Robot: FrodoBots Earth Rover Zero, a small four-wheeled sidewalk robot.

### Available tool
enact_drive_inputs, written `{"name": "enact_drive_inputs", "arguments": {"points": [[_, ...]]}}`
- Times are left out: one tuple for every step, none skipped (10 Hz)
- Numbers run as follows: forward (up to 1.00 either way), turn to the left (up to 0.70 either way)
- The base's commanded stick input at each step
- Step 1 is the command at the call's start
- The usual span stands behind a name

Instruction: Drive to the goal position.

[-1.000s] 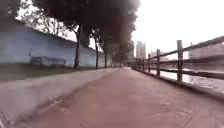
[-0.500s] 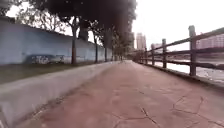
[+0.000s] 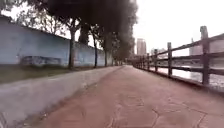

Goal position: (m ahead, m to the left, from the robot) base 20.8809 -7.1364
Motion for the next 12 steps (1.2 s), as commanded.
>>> {"name": "enact_drive_inputs", "arguments": {"points": [[1.0,-0.13],[1.0,0.0],[1.0,0.0],[1.0,-0.07],[1.0,-0.06],[1.0,0.0],[1.0,0.0],[1.0,0.0],[1.0,0.0],[1.0,0.0],[1.0,0.0],[1.0,0.0]]}}
